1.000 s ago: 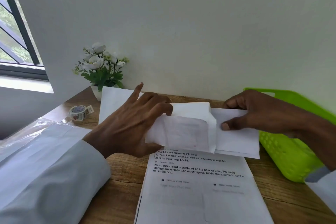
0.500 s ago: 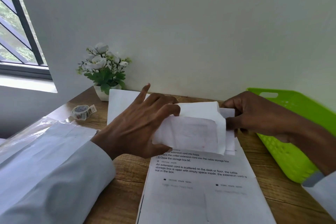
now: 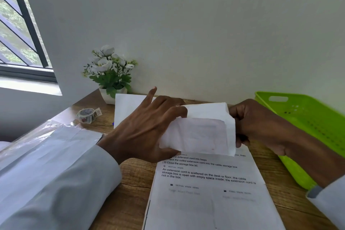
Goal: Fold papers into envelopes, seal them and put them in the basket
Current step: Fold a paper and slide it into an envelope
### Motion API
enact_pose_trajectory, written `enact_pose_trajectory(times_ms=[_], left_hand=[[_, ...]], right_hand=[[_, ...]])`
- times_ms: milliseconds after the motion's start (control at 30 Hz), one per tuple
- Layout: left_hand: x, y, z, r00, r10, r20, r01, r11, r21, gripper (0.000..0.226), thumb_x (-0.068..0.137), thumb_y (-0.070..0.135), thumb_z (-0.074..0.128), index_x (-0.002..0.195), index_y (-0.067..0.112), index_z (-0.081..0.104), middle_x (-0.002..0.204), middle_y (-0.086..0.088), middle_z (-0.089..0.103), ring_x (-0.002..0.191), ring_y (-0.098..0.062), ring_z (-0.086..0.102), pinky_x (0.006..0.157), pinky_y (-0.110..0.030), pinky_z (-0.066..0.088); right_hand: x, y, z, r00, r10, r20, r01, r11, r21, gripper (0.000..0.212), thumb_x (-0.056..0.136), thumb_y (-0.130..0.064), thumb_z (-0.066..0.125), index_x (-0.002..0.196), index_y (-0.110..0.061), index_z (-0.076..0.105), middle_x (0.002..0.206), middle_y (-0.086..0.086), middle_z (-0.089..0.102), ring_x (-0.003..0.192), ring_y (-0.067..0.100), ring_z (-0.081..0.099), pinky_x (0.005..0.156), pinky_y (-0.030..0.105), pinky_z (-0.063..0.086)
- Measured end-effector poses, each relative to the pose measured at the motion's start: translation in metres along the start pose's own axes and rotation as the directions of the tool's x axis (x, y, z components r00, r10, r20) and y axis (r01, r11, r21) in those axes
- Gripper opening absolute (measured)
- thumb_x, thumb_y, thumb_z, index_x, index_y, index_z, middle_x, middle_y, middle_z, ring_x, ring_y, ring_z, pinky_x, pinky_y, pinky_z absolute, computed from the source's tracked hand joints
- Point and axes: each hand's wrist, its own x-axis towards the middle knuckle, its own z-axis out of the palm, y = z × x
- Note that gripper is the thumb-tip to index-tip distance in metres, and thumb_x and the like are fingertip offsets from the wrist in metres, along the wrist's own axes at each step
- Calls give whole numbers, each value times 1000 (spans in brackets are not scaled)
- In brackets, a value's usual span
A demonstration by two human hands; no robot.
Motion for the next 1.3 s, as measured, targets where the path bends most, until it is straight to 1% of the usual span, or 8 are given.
enact_pose_trajectory(times_ms=[367, 467, 567, 667, 933, 1000, 1100, 1300], left_hand=[[3, 5, -3, 999, -15, -38, 15, 1000, -9, 78, 70, 70, 62, 125, 22, 37, 134, -9, 51, 121, -28, 49, 112, -63, 23], [1, 2, -6, 992, -70, -105, 66, 997, -38, 82, 69, 72, 62, 127, 21, 36, 135, -6, 51, 120, -23, 48, 112, -60, 26], [-1, 0, -9, 968, -175, -178, 168, 984, -57, 89, 67, 76, 60, 129, 17, 35, 127, -2, 51, 104, -16, 47, 102, -40, 35], [0, 3, -13, 929, -292, -226, 285, 956, -65, 91, 66, 78, 59, 129, 18, 33, 114, -3, 54, 88, -11, 41, 78, -28, 34], [9, 13, -17, 871, -445, -207, 408, 891, -199, 94, 58, 94, 49, 123, 30, 29, 107, 11, 58, 79, -8, 50, 64, -30, 45], [9, 6, -20, 803, -580, -139, 483, 769, -418, 87, 57, 91, 54, 120, 36, 29, 103, 16, 64, 77, -7, 62, 67, -33, 52], [8, -5, -25, 686, -719, 113, 460, 307, -833, 77, 59, 70, 72, 117, 33, 38, 89, -2, 75, 74, -13, 69, 62, -36, 55], [2, -7, -22, 699, -649, 300, 285, -132, -949, 70, 70, 44, 78, 128, 22, 46, 89, -3, 75, 65, -13, 68, 49, -24, 51]], right_hand=[[2, 4, 17, 994, 17, -110, -18, 1000, -14, 40, 77, 6, 51, 52, -18, 69, 43, 2, 52, 38, 13, 39, 39, 20, 29], [7, 4, 19, 935, -23, -354, 102, 974, 205, 26, 84, -7, 63, 61, -16, 74, 46, -1, 58, 38, 9, 43, 37, 16, 33], [10, 10, 18, 874, 58, -483, 193, 870, 453, 42, 82, -55, 67, 90, -14, 74, 76, 3, 74, 59, 17, 61, 51, 25, 48], [12, 16, 28, 969, 41, -245, 122, 781, 613, 76, 72, -77, 59, 119, -17, 67, 113, 13, 73, 98, 28, 71, 75, 44, 58], [10, 11, 51, 970, -50, -240, 204, 705, 679, 28, 86, -20, 69, 109, -5, 73, 104, 19, 75, 88, 35, 74, 73, 38, 61], [11, 9, 45, 960, -11, -280, 214, 676, 705, 28, 84, -19, 68, 107, -4, 73, 102, 16, 76, 84, 28, 75, 67, 33, 61], [13, 7, 36, 956, 51, -290, 198, 615, 763, 26, 77, -19, 68, 101, -8, 73, 97, 12, 78, 74, 19, 74, 62, 30, 61], [14, 7, 36, 983, 65, -170, 107, 548, 830, 20, 82, -9, 66, 100, -5, 74, 91, 8, 78, 69, 14, 73, 54, 23, 57]])
